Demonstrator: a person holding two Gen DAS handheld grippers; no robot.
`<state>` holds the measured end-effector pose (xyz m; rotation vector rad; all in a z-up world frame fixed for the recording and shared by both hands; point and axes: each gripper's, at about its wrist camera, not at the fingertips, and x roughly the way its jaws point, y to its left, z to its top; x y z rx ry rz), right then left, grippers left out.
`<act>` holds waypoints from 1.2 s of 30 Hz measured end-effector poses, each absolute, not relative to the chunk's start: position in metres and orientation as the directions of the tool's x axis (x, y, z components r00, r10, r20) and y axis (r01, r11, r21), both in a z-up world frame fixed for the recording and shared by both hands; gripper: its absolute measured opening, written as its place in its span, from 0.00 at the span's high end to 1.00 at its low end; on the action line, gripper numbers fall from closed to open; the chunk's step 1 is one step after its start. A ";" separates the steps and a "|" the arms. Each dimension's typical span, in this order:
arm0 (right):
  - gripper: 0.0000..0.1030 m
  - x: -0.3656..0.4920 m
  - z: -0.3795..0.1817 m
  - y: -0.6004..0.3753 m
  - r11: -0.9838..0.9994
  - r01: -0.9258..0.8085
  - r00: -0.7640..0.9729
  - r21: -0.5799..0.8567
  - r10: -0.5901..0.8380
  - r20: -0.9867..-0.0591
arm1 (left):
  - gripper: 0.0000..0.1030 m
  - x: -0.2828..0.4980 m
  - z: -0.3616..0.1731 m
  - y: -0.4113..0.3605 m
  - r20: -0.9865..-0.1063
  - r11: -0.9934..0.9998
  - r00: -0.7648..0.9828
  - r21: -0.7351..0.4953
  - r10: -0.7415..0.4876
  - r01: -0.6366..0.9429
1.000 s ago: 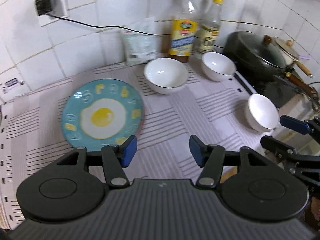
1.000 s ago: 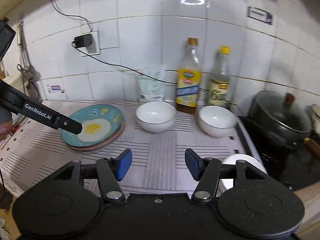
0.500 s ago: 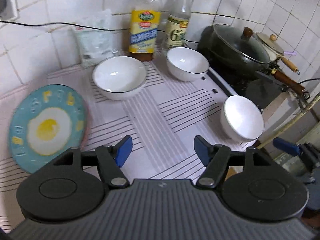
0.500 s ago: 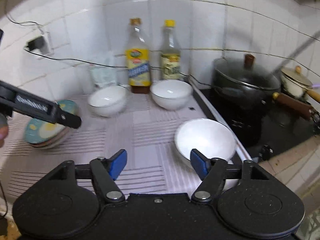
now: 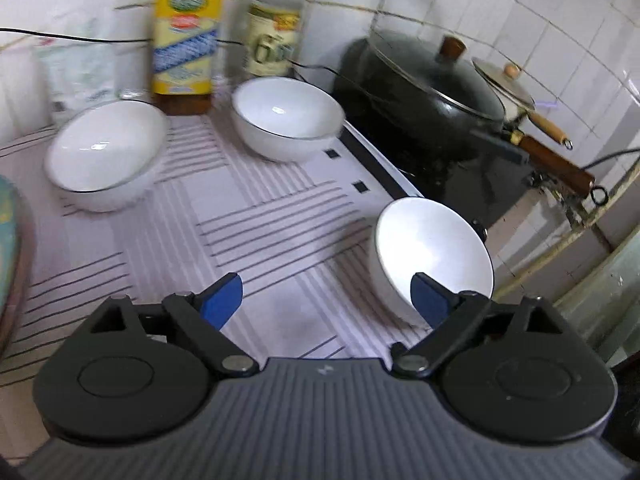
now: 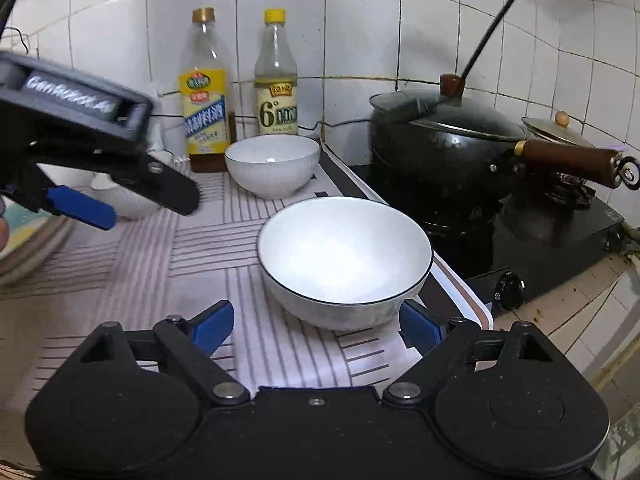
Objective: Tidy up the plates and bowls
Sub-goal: 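Move the left tool to a white ribbed bowl and grasp its rim, then carry the white bowl with the left tool toward the plate stack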
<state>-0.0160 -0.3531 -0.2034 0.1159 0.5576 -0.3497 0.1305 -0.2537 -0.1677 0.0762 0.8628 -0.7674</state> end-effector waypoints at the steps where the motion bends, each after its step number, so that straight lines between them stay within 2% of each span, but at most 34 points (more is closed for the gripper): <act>1: 0.08 -0.013 -0.207 -0.355 0.934 0.356 0.793 0.012 -0.295 -0.532 | 0.11 0.132 -0.171 -0.260 -0.711 0.728 0.395 -0.240 -0.582 0.642; 7: 0.06 0.001 -0.225 -0.361 0.922 0.385 0.773 -0.035 -0.343 -0.534 | 0.17 0.144 -0.196 -0.289 -0.730 0.720 0.340 -0.291 -0.592 0.630; 10: 0.06 0.005 -0.233 -0.365 0.915 0.404 0.776 -0.015 -0.351 -0.524 | 0.32 0.151 -0.207 -0.297 -0.745 0.724 0.314 -0.315 -0.589 0.613; 12: 0.06 0.008 -0.237 -0.368 0.912 0.411 0.779 -0.008 -0.355 -0.517 | 0.48 0.154 -0.212 -0.301 -0.754 0.725 0.299 -0.321 -0.585 0.609; 14: 0.06 0.013 -0.240 -0.370 0.909 0.417 0.775 -0.020 -0.367 -0.514 | 0.53 0.157 -0.217 -0.304 -0.756 0.723 0.285 -0.336 -0.589 0.603; 15: 0.06 0.015 -0.242 -0.370 0.909 0.417 0.778 -0.027 -0.372 -0.507 | 0.61 0.158 -0.219 -0.305 -0.753 0.721 0.282 -0.343 -0.595 0.602; 20: 0.06 0.021 -0.248 -0.373 0.909 0.418 0.796 -0.002 -0.367 -0.481 | 0.81 0.158 -0.220 -0.308 -0.738 0.691 0.248 -0.381 -0.628 0.614; 36: 0.06 0.019 -0.230 -0.343 0.939 0.344 0.837 -0.023 -0.318 -0.446 | 0.83 0.149 -0.190 -0.266 -0.749 0.716 0.294 -0.325 -0.594 0.617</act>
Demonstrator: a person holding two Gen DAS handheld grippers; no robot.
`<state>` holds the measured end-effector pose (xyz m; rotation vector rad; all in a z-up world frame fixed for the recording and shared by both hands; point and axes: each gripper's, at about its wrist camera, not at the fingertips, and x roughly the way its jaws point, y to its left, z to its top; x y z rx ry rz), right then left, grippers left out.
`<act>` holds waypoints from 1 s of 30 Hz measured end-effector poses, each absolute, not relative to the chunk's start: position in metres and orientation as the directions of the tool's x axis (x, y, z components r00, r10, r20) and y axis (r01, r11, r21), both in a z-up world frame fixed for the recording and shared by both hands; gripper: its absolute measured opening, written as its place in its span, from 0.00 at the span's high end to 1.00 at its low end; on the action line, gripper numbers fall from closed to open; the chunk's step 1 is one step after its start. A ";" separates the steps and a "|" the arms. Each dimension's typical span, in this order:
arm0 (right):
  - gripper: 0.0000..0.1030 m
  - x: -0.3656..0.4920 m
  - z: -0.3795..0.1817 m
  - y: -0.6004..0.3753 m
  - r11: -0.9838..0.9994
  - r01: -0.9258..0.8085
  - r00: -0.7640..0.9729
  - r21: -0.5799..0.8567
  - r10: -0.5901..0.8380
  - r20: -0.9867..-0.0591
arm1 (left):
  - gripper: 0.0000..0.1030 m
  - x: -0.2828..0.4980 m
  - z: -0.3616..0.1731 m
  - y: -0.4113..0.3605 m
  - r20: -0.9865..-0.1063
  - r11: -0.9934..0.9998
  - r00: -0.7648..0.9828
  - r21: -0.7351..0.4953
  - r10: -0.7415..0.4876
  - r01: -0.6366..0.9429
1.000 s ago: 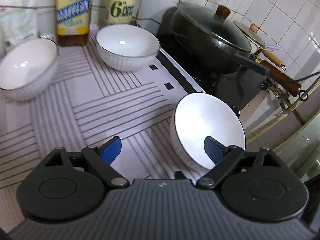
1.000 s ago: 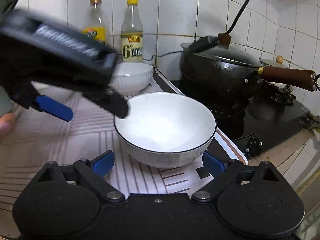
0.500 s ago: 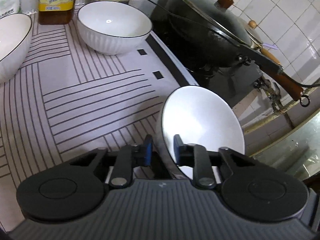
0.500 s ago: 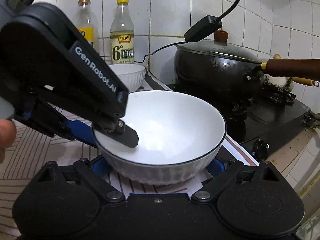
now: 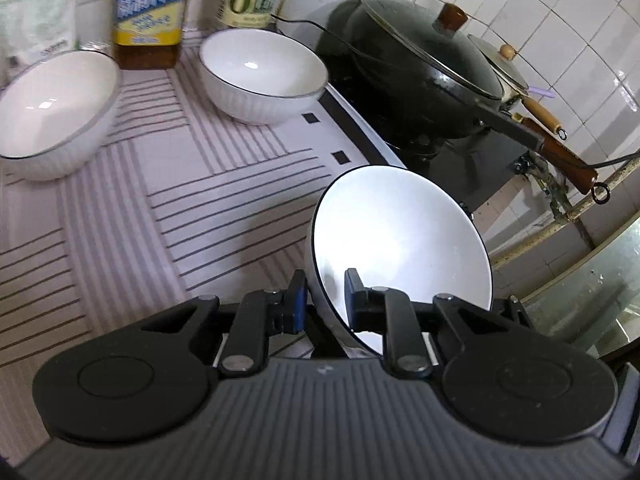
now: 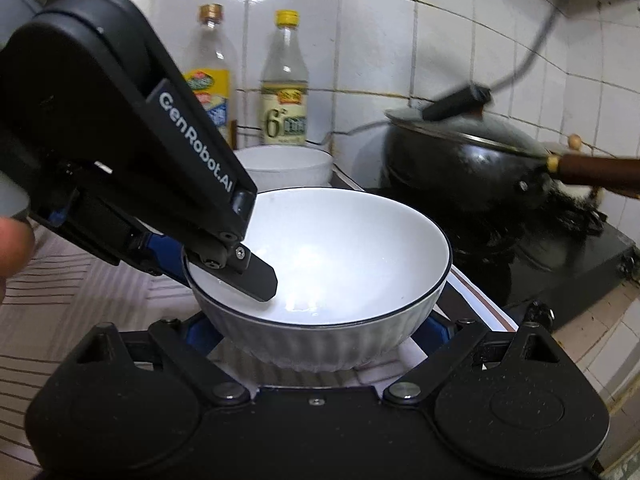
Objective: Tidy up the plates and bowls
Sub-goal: 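Carry the white bowl with the left tool toward the plate stack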
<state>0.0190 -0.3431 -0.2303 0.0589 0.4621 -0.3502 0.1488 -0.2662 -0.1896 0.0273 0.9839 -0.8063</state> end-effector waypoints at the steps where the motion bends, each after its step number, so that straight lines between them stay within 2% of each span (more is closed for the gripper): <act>1: 0.06 0.019 -0.227 -0.339 0.943 0.332 0.841 -0.025 -0.308 -0.444 | 0.83 0.148 -0.187 -0.262 -0.750 0.721 0.300 -0.322 -0.590 0.613; 13: 0.06 0.032 -0.199 -0.284 0.989 0.141 0.890 -0.039 -0.144 -0.432 | 0.82 0.134 -0.166 -0.183 -0.758 0.819 0.400 -0.298 -0.515 0.490; 30: 0.06 0.059 -0.210 -0.239 0.996 -0.056 0.896 -0.062 0.023 -0.443 | 0.80 0.148 -0.181 -0.133 -0.794 0.902 0.460 -0.246 -0.397 0.354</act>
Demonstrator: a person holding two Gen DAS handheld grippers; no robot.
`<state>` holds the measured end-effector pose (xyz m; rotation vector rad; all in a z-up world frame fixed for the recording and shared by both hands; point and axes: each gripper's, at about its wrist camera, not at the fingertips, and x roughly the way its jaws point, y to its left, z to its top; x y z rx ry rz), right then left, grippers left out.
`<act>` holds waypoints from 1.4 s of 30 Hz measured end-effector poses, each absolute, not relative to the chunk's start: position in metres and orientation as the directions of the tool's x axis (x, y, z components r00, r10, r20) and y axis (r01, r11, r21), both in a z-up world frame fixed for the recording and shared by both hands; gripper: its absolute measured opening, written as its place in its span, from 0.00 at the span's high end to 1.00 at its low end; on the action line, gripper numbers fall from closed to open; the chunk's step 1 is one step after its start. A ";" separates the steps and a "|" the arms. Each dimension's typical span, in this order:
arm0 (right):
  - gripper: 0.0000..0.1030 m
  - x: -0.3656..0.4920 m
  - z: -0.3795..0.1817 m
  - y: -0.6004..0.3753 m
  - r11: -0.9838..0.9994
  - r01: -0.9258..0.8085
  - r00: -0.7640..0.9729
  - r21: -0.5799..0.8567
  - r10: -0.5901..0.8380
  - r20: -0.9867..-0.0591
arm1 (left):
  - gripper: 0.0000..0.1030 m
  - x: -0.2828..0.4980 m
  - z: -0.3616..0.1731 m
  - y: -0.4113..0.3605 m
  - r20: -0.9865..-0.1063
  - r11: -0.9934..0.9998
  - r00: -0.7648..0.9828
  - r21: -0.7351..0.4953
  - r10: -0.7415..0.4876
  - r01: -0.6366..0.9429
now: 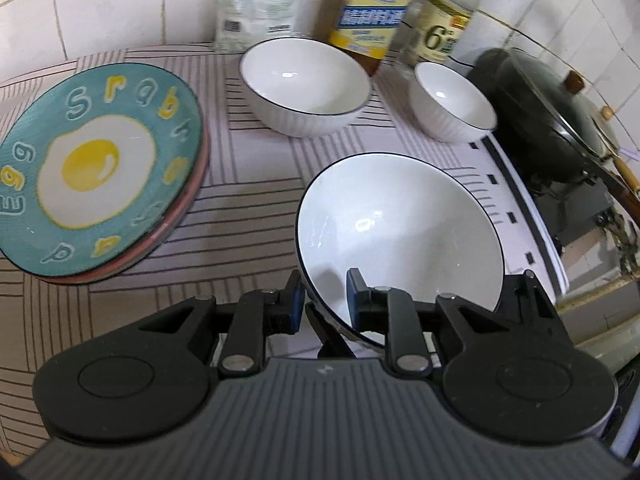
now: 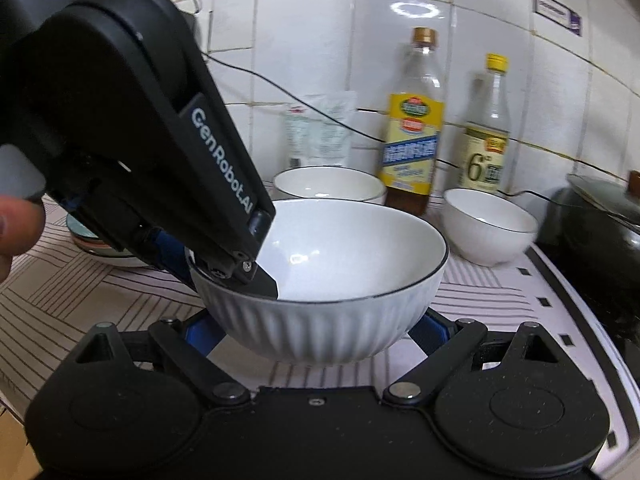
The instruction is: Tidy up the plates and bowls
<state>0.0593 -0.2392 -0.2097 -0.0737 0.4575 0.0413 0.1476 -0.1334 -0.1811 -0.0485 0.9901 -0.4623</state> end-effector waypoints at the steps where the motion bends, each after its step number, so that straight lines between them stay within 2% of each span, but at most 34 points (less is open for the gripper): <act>1: 0.06 0.064 -0.211 -0.239 0.996 -0.069 0.896 -0.058 0.037 -0.443 | 0.80 0.150 -0.182 -0.132 -0.797 0.907 0.463 -0.240 -0.389 0.347; 9: 0.06 0.094 -0.220 -0.239 0.990 -0.143 0.867 -0.016 0.118 -0.484 | 0.80 0.164 -0.195 -0.133 -0.817 0.939 0.491 -0.171 -0.304 0.297; 19: 0.06 0.100 -0.231 -0.236 0.990 -0.140 0.814 -0.002 0.113 -0.570 | 0.80 0.173 -0.209 -0.127 -0.842 0.931 0.419 -0.237 -0.340 0.278; 23: 0.06 0.081 -0.226 -0.237 0.996 -0.087 0.820 0.004 0.074 -0.568 | 0.78 0.173 -0.208 -0.121 -0.841 0.921 0.394 -0.277 -0.371 0.275; 31: 0.06 0.032 -0.190 -0.252 0.997 0.014 0.848 0.073 0.027 -0.530 | 0.76 0.168 -0.170 -0.104 -0.812 0.902 0.417 -0.290 -0.409 0.320; 38: 0.07 0.021 -0.152 -0.275 0.962 0.029 0.881 0.272 0.104 -0.462 | 0.73 0.183 -0.140 -0.083 -0.768 0.891 0.472 -0.284 -0.433 0.355; 42: 0.13 0.037 -0.142 -0.278 0.956 0.005 0.875 0.294 0.138 -0.463 | 0.70 0.198 -0.130 -0.076 -0.755 0.892 0.499 -0.253 -0.425 0.376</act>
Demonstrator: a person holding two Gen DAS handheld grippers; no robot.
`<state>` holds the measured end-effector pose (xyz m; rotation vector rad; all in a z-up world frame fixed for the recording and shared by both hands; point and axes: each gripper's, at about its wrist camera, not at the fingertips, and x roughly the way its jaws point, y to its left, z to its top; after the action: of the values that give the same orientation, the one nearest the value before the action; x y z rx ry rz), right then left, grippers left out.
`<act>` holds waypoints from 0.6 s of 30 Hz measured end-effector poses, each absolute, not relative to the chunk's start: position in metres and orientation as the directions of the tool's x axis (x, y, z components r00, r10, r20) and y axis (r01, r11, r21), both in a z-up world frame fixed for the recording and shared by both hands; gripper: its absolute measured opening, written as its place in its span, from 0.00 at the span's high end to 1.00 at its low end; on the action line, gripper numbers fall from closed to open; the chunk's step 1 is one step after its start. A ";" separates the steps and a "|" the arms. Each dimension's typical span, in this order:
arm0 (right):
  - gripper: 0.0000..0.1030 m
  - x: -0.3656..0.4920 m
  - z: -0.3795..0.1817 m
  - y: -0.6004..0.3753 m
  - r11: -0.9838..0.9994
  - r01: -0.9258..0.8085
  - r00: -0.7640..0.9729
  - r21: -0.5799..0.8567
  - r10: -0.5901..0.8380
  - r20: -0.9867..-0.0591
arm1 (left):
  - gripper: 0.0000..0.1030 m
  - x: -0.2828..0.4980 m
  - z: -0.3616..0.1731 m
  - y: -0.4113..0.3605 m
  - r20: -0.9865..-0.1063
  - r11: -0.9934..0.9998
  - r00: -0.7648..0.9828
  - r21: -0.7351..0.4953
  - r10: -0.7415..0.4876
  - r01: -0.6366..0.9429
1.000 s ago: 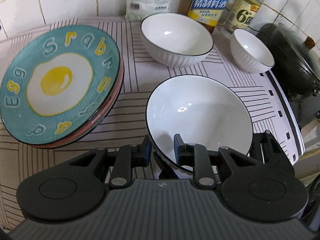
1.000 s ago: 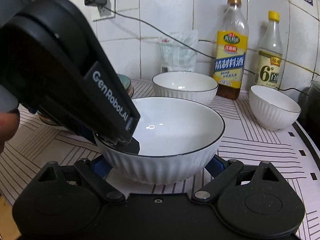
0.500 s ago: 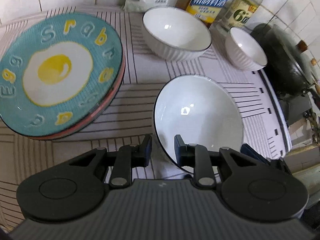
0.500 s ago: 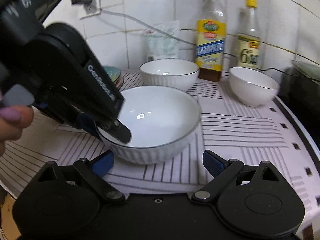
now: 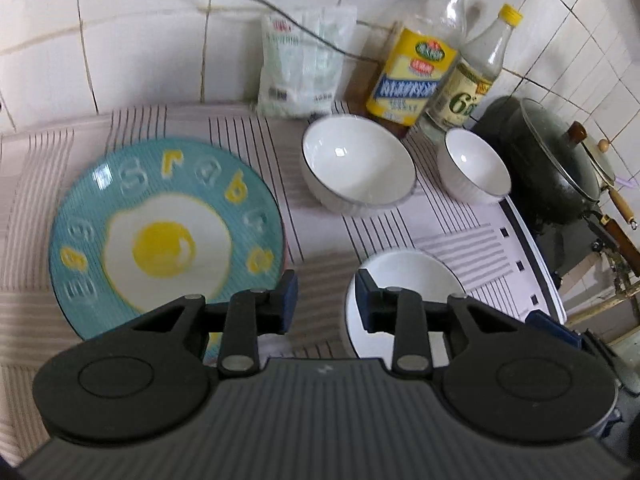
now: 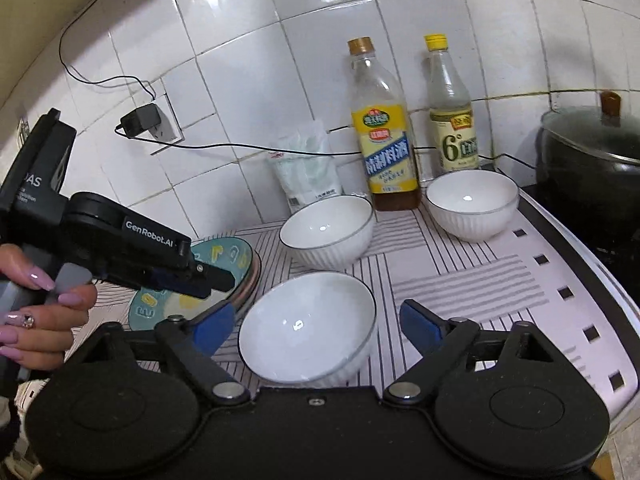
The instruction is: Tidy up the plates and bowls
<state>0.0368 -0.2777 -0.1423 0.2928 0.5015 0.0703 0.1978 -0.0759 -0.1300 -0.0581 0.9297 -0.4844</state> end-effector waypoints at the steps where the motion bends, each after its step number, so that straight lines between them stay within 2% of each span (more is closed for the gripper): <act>1: 0.14 0.042 -0.141 -0.278 0.958 0.002 0.870 0.287 0.140 -0.473 | 0.70 0.202 -0.126 -0.075 -0.754 0.892 0.505 -0.240 -0.421 0.384; 5: 0.18 0.063 -0.131 -0.284 0.958 -0.017 0.847 0.288 0.167 -0.505 | 0.60 0.215 -0.114 -0.078 -0.745 0.888 0.526 -0.193 -0.409 0.417; 7: 0.18 0.072 -0.123 -0.293 0.946 -0.016 0.841 0.323 0.187 -0.507 | 0.58 0.223 -0.110 -0.082 -0.743 0.883 0.530 -0.176 -0.409 0.434; 9: 0.18 0.082 -0.115 -0.304 0.928 -0.021 0.842 0.373 0.217 -0.494 | 0.51 0.232 -0.108 -0.087 -0.738 0.874 0.528 -0.172 -0.419 0.454; 12: 0.18 0.093 -0.105 -0.310 0.915 -0.126 0.845 0.384 0.302 -0.442 | 0.51 0.245 -0.107 -0.095 -0.736 0.865 0.518 -0.184 -0.435 0.466; 15: 0.18 0.107 -0.101 -0.311 0.926 -0.128 0.851 0.356 0.287 -0.439 | 0.51 0.263 -0.109 -0.103 -0.731 0.860 0.503 -0.230 -0.461 0.454; 18: 0.18 0.129 -0.106 -0.319 0.909 -0.132 0.841 0.396 0.314 -0.440 | 0.51 0.280 -0.116 -0.119 -0.733 0.866 0.523 -0.182 -0.435 0.466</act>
<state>0.1291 -0.3190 -0.1057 0.3633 0.5209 0.2412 0.2803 -0.1194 -0.1159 0.0389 0.8666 -0.5397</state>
